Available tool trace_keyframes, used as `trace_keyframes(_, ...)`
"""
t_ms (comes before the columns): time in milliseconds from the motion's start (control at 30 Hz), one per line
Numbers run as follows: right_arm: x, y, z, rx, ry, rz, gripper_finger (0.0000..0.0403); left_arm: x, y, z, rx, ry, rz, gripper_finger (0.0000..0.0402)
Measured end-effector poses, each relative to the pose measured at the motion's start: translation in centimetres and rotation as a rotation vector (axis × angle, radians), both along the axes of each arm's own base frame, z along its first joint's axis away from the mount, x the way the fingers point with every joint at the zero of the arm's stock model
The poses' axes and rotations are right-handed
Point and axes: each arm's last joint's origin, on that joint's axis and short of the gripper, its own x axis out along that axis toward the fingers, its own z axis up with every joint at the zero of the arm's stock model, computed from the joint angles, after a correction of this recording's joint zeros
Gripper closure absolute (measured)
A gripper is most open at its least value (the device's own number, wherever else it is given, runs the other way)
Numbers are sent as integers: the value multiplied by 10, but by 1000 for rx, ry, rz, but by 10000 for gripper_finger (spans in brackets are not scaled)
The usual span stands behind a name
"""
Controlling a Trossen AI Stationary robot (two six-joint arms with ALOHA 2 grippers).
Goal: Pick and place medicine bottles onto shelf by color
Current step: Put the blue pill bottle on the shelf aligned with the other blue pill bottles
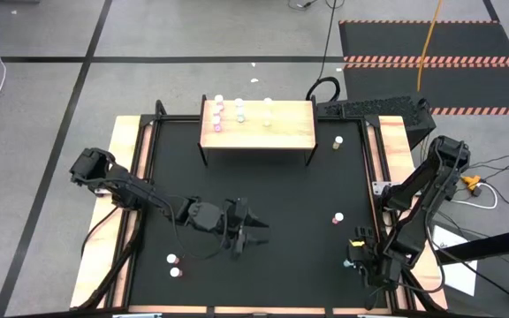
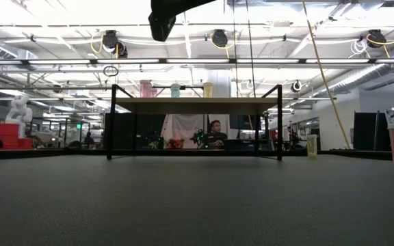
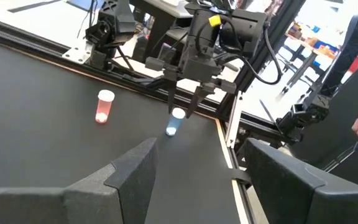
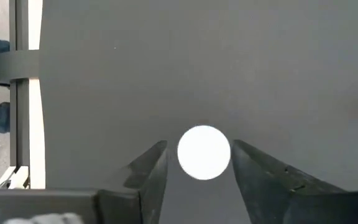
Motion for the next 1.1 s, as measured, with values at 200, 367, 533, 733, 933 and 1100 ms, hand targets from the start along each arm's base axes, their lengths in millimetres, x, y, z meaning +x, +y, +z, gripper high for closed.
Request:
trace_keyframes(200,-1,-2,-6,8,7,-1,263,1,1,2,-22,-20,8,160)
trace_keyframes(367,-2,-2,-10,44,13,-25,283,1,1,3,-80,-12,15,160)
trace_keyframes(533,2,-2,-10,61,7,-44,290,0,-1,3,-100,-8,13,160)
trace_keyframes(733,8,-2,-6,71,3,-63,290,0,-1,3,-152,0,21,160)
trace_keyframes(933,26,-8,18,87,-46,-55,290,-15,10,21,-255,67,55,161)
trace_keyframes(1100,55,-26,41,75,-46,-43,290,-53,32,47,-288,220,127,161)
